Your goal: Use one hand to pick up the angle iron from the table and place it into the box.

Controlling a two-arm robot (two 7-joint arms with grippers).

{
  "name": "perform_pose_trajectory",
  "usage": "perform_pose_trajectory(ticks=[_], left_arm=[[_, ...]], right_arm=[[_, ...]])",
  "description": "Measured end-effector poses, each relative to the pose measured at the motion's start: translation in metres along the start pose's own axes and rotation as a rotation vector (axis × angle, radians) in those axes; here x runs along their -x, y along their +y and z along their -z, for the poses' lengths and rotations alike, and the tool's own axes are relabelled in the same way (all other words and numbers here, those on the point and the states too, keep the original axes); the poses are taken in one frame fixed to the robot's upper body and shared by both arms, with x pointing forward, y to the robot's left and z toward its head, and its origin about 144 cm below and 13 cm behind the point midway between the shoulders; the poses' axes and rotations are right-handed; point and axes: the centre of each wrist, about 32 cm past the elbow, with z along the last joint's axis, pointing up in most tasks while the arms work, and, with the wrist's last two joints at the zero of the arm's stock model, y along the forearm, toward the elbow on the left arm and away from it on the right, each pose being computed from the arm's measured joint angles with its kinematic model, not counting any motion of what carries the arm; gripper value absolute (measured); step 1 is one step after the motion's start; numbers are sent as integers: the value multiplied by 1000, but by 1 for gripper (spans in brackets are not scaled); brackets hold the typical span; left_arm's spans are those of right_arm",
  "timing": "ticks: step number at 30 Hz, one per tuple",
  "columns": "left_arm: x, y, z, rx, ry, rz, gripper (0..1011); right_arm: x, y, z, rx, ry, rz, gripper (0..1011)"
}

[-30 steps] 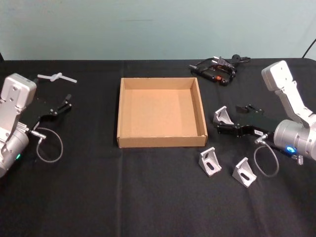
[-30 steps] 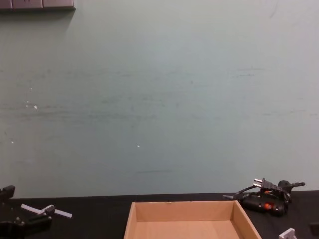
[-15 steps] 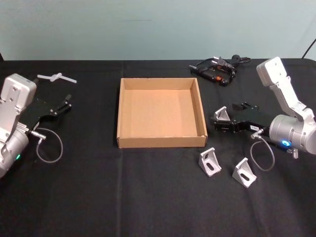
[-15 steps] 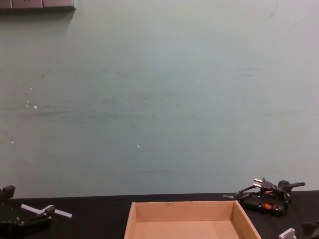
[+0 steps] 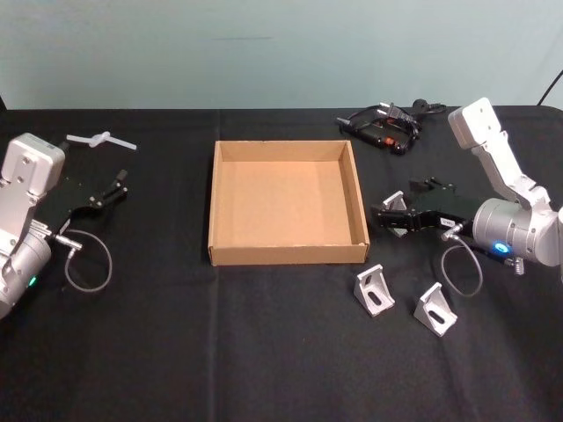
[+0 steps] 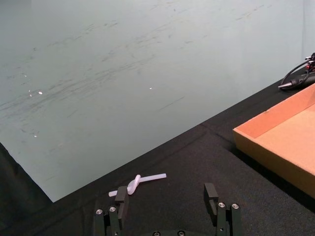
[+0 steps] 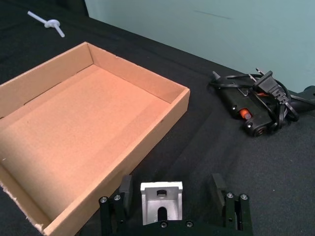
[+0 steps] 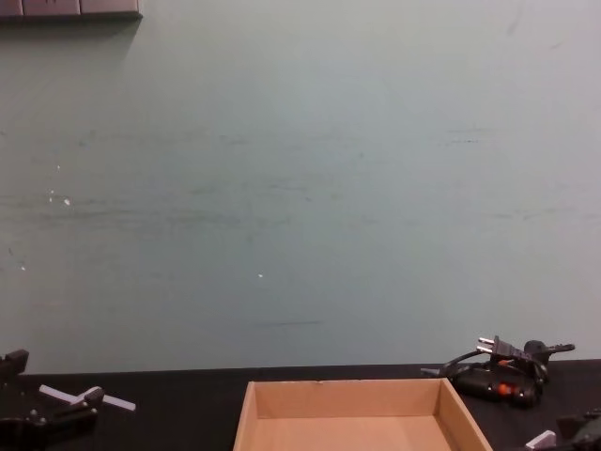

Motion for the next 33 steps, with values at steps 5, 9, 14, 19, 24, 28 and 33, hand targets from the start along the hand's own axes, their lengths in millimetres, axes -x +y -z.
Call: perform_pose_trajectory(ticks=[5, 9, 14, 19, 24, 28, 33], left_arm=[[0, 0, 0, 0, 0, 0, 1005], [0, 0, 0, 0, 0, 0, 1005], [0, 0, 0, 0, 0, 0, 1005], [0, 0, 0, 0, 0, 0, 1005], [0, 0, 0, 0, 0, 0, 1005], [0, 0, 0, 0, 0, 0, 1005], [0, 0, 0, 0, 0, 0, 1005]], right_arm=[[-1, 2, 0, -6, 4, 0, 1003], [-1, 2, 0, -6, 3, 0, 1003], [-1, 1, 0, -5, 2, 0, 1003], [-1, 1, 0, -5, 2, 0, 1003], [-1, 1, 0, -5, 2, 0, 947], [-1, 1, 0, -4, 2, 0, 863], [-1, 1, 0, -4, 1, 0, 711]])
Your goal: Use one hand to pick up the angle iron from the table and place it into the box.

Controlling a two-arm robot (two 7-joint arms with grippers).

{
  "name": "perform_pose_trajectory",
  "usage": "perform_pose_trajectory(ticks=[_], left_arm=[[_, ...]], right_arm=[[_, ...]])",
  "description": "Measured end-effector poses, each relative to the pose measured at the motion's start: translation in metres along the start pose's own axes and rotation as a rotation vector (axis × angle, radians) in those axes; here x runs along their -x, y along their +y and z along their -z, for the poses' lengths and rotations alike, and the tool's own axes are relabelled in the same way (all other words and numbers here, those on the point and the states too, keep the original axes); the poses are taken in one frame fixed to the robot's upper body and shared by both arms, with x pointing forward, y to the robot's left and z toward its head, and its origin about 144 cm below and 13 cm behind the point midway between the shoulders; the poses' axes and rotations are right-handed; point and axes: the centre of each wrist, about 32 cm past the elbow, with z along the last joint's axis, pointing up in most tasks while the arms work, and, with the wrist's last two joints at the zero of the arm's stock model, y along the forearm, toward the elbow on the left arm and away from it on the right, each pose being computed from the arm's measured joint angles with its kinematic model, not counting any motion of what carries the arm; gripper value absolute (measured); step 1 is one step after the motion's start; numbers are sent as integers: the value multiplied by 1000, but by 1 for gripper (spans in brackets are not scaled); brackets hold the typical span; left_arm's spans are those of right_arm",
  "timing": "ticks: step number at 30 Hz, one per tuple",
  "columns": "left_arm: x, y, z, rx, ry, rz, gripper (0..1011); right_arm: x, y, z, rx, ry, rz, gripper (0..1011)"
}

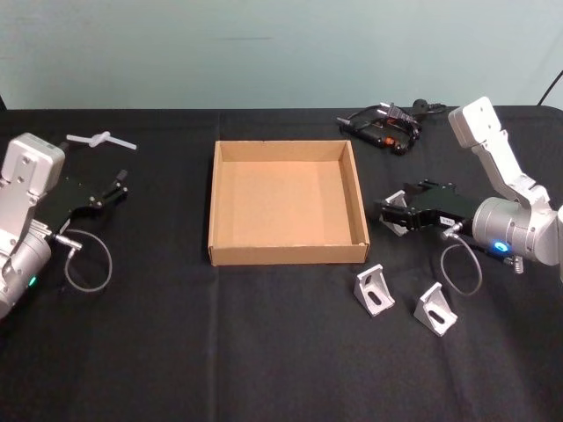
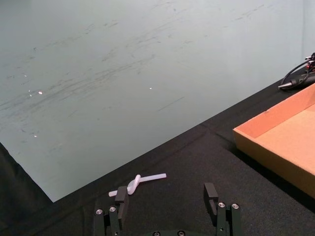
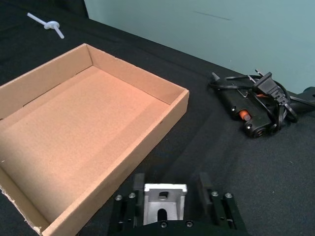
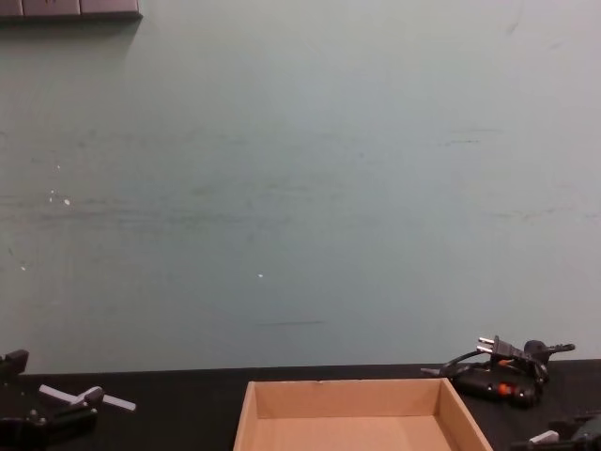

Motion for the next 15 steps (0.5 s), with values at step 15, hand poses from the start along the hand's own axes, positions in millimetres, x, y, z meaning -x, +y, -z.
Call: perform_pose_trajectory(ticks=[15], left_arm=[[0, 0, 0, 0, 0, 0, 1005]], right_arm=[[0, 0, 0, 0, 0, 1, 472]])
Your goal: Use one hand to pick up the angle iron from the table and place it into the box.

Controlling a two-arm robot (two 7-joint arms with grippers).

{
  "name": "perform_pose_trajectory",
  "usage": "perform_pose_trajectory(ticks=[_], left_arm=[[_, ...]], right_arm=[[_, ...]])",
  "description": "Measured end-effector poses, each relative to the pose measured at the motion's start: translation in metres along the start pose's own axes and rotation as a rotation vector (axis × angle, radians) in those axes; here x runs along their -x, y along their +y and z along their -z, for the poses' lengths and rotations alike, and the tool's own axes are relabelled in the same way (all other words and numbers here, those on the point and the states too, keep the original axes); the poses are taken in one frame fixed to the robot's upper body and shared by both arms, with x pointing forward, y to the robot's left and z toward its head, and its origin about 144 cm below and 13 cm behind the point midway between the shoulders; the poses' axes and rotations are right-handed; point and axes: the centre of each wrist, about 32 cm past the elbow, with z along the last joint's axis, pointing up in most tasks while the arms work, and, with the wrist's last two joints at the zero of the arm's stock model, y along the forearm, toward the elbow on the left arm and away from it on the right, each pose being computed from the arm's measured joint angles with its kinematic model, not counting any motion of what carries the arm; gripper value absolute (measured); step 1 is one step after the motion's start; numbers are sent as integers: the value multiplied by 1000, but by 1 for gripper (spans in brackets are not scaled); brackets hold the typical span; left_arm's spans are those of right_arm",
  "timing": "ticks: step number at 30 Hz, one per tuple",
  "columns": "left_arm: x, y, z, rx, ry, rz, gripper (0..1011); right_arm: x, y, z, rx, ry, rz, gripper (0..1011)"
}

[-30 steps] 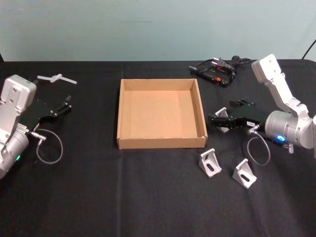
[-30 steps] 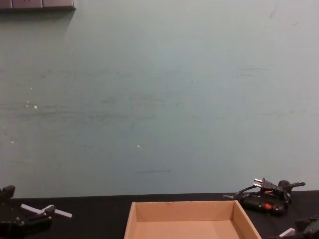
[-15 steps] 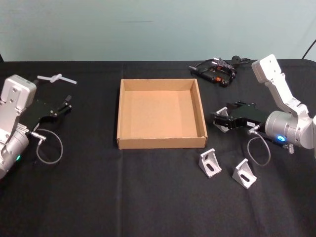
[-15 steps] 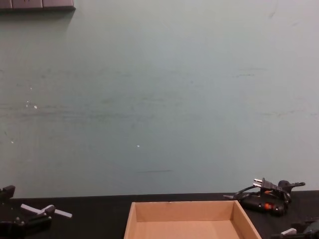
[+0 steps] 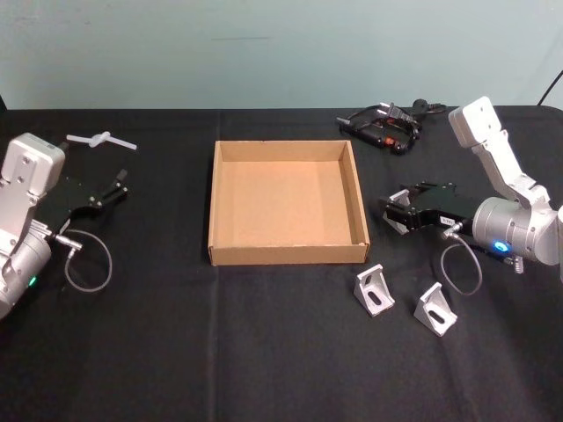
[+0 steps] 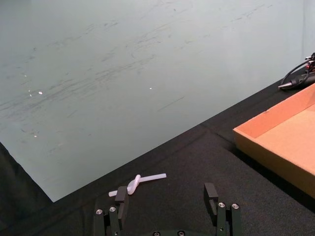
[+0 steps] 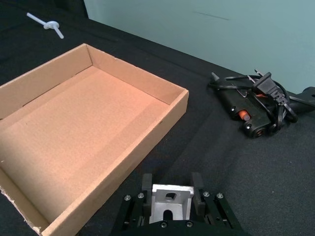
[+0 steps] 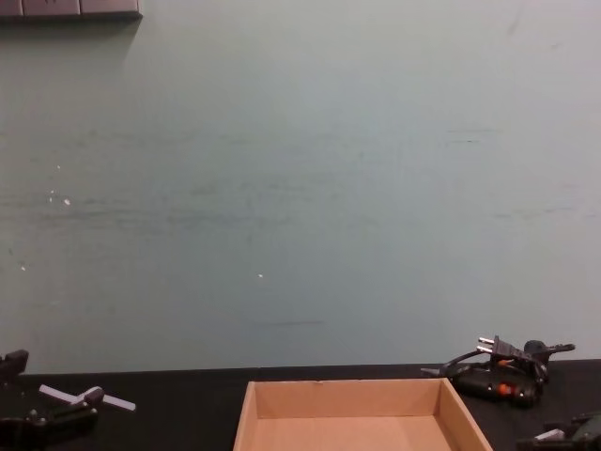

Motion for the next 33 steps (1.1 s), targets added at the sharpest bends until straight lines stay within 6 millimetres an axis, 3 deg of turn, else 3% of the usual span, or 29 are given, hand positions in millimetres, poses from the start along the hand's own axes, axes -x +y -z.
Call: perform_pose_trajectory(ticks=[9, 15, 26, 33], left_arm=[[0, 0, 0, 0, 0, 0, 1005], [0, 0, 0, 0, 0, 0, 1005], [0, 0, 0, 0, 0, 0, 1005], [0, 0, 0, 0, 0, 0, 1005]], right_arm=[[1, -3, -2, -12, -4, 3, 473], [1, -13, -16, -35, -24, 8, 473], [4, -18, -58, -77, -61, -15, 472], [15, 3, -92, -92, -90, -61, 472]])
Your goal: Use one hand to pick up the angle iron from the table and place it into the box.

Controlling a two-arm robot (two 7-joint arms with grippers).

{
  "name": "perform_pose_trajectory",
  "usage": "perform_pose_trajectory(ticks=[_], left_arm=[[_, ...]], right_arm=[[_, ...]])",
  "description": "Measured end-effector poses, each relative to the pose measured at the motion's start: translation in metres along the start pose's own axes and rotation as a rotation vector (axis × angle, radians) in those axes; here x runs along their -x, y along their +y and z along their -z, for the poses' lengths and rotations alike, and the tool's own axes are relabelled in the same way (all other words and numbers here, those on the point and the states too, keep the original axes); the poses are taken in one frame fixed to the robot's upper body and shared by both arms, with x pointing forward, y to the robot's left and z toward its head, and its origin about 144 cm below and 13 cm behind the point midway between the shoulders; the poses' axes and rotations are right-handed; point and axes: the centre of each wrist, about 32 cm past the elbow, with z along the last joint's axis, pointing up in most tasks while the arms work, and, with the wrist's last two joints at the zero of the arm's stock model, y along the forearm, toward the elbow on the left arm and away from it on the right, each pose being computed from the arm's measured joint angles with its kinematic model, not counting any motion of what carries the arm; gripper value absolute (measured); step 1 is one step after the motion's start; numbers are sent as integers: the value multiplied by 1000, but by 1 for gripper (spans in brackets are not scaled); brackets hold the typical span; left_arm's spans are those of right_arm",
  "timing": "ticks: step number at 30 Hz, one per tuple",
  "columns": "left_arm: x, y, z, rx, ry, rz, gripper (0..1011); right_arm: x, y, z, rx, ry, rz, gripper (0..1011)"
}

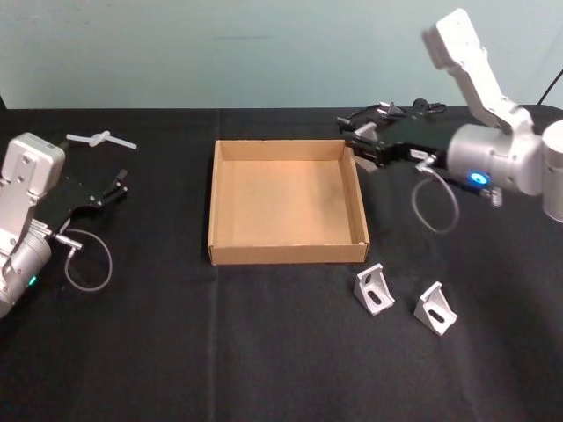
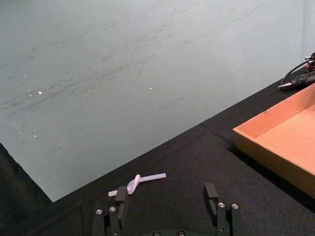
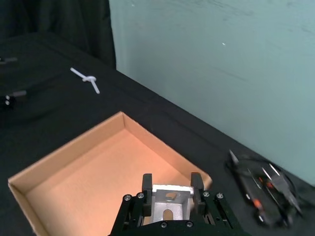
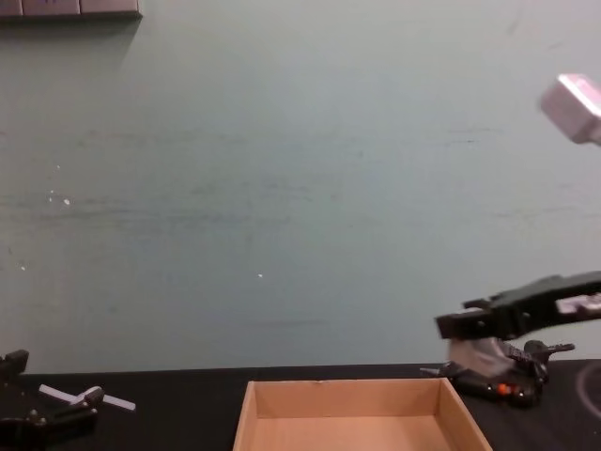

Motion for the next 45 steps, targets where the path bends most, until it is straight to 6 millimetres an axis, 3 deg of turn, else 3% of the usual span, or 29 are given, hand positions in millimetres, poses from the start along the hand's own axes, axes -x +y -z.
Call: perform_pose_trajectory(ticks=[7, 17, 32, 39, 42, 43, 45], left_arm=[[0, 0, 0, 0, 0, 0, 1005], [0, 0, 0, 0, 0, 0, 1005], [0, 0, 0, 0, 0, 0, 1005], [0, 0, 0, 0, 0, 0, 1005], [0, 0, 0, 0, 0, 0, 1005], [0, 0, 0, 0, 0, 0, 1005], [0, 0, 0, 0, 0, 0, 1005]], right_arm=[[11, 39, -19, -7, -15, -50, 473], [31, 94, -17, 29, -67, -130, 472], [33, 110, 3, 101, -86, -151, 472], [34, 110, 1, 99, -88, -152, 473], [34, 110, 1, 98, -89, -152, 514], [34, 110, 1, 98, -89, -153, 583], [34, 110, 1, 99, -89, -153, 624]])
